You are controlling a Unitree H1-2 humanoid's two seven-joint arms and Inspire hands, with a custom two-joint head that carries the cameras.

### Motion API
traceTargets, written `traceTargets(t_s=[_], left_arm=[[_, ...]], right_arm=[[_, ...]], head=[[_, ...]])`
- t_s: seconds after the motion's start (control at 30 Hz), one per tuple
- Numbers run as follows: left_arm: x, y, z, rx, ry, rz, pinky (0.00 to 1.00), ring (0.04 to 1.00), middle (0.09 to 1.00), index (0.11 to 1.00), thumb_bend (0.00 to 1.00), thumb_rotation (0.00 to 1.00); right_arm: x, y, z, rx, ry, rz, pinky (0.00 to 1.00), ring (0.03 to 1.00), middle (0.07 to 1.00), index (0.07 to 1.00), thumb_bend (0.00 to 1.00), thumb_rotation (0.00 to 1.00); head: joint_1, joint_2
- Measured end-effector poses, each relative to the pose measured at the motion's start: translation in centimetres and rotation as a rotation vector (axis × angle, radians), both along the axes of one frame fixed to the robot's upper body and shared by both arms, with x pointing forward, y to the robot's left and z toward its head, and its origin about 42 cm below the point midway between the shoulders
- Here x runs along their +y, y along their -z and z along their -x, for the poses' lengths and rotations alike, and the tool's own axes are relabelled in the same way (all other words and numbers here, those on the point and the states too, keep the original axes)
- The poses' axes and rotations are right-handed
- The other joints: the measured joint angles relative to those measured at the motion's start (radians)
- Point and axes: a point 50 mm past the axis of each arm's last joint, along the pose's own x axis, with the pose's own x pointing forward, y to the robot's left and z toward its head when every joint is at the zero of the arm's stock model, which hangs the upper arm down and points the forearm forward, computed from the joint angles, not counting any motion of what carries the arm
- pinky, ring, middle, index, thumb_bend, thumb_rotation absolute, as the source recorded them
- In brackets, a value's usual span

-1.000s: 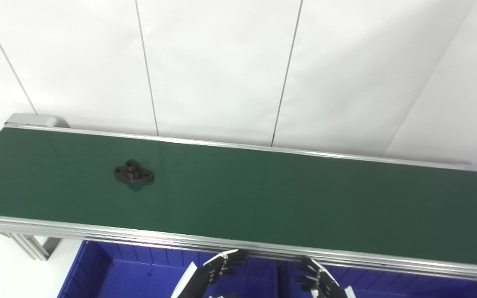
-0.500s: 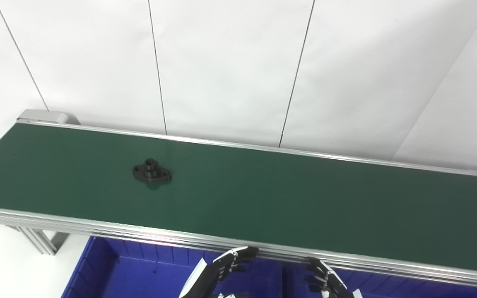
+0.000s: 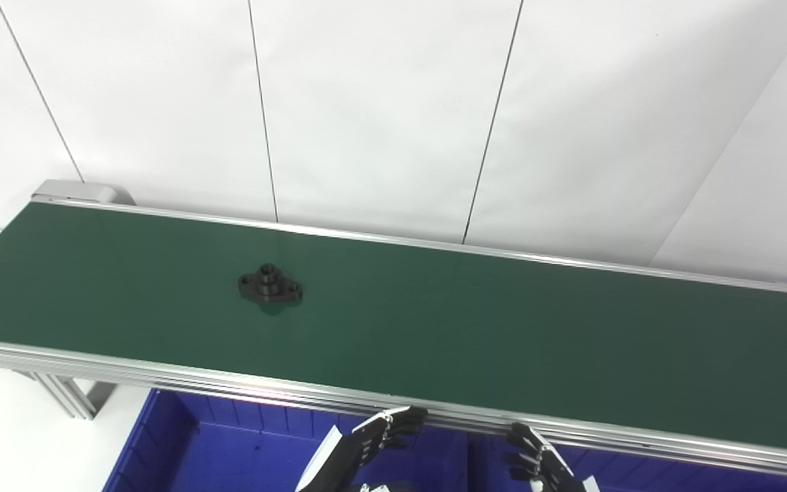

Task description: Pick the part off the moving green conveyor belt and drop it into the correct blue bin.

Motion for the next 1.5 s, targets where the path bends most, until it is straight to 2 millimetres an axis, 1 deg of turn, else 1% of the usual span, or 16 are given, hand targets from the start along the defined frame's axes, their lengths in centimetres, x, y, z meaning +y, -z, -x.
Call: traceTargets(t_s=[0.07,0.13,0.3,0.43,0.53,0.63,0.7,0.8,0.9,1.0,1.07,1.17,1.27,1.33,1.5], left_arm=[[0.0,0.0,0.0,-0.001,0.001,0.0,0.79,0.828,0.836,0.799,0.87,0.73],[0.0,-0.1,-0.1,-0.003,0.002,0.0,0.78,0.828,0.835,0.802,0.87,0.74],[-0.1,-0.1,-0.3,-0.006,0.003,0.0,0.78,0.829,0.833,0.803,0.88,0.74],[-0.1,-0.1,-0.4,-0.006,0.004,-0.001,0.78,0.829,0.833,0.804,0.86,0.73],[-0.1,-0.1,-0.5,-0.006,0.006,-0.002,0.78,0.831,0.832,0.805,0.86,0.73],[-0.2,0.0,-0.7,-0.006,0.008,-0.006,0.78,0.834,0.834,0.805,0.86,0.74],[-0.2,0.2,-0.7,-0.001,0.008,-0.008,0.78,0.836,0.832,0.802,0.87,0.74],[-0.2,0.5,-0.6,0.007,0.009,-0.013,0.78,0.839,0.837,0.803,0.87,0.74],[-0.3,0.5,-0.7,0.003,0.01,-0.016,0.79,0.843,0.84,0.803,0.88,0.73],[-0.4,0.4,-0.8,-0.002,0.013,-0.019,0.78,0.837,0.836,0.802,0.88,0.74],[-0.4,0.4,-0.8,-0.003,0.011,-0.019,0.78,0.832,0.833,0.801,0.88,0.73],[-0.5,0.4,-0.8,-0.004,0.011,-0.018,0.78,0.83,0.833,0.802,0.88,0.73],[-0.5,0.4,-0.8,-0.007,0.011,-0.016,0.78,0.827,0.833,0.802,0.87,0.73],[-0.5,0.3,-0.9,-0.009,0.012,-0.016,0.78,0.825,0.834,0.801,0.88,0.73],[-0.6,0.4,-1.0,-0.008,0.013,-0.016,0.78,0.825,0.835,0.8,0.88,0.74]], right_arm=[[-0.1,-1.1,-0.1,-0.046,0.003,0.006,0.69,0.753,0.824,0.847,0.76,0.98],[-0.3,-2.0,-0.3,-0.083,0.013,0.013,0.67,0.746,0.825,0.843,0.74,0.97],[-0.5,-5.6,-0.8,-0.228,0.014,0.039,0.68,0.746,0.824,0.844,0.76,0.96],[0.0,-7.3,-1.3,-0.299,-0.008,0.046,0.68,0.744,0.826,0.844,0.79,0.97],[0.5,-8.6,-2.3,-0.358,-0.015,0.057,0.69,0.748,0.831,0.844,0.8,0.98],[0.8,-10.0,-4.0,-0.421,-0.022,0.062,0.69,0.746,0.83,0.842,0.79,0.97],[0.9,-10.9,-5.3,-0.462,-0.029,0.07,0.71,0.767,0.839,0.847,0.79,0.97],[0.6,-12.3,-7.3,-0.519,-0.031,0.103,0.71,0.776,0.847,0.852,0.79,0.97],[0.2,-13.2,-9.8,-0.55,-0.051,0.152,0.68,0.769,0.84,0.842,0.76,0.91],[-0.1,-13.9,-12.0,-0.574,-0.056,0.202,0.67,0.765,0.834,0.833,0.79,0.89],[0.3,-14.4,-13.1,-0.59,-0.063,0.237,0.66,0.757,0.832,0.828,0.79,0.88],[1.4,-14.9,-15.6,-0.592,-0.076,0.3,0.65,0.757,0.822,0.822,0.8,0.86],[2.4,-15.4,-17.5,-0.611,-0.107,0.391,0.67,0.768,0.82,0.827,0.79,0.86],[2.9,-15.7,-18.4,-0.615,-0.124,0.45,0.68,0.776,0.822,0.828,0.8,0.87],[3.9,-16.1,-20.1,-0.577,-0.124,0.588,0.62,0.761,0.827,0.826,0.83,0.84]], head=[[-0.006,-0.002],[-0.006,-0.002],[-0.008,-0.005],[-0.014,-0.011],[-0.017,-0.017],[-0.017,-0.02],[-0.014,-0.025],[-0.012,-0.026],[-0.011,-0.026],[-0.011,-0.028],[-0.012,-0.029],[-0.017,-0.031],[-0.017,-0.031],[-0.017,-0.032],[-0.015,-0.035]])
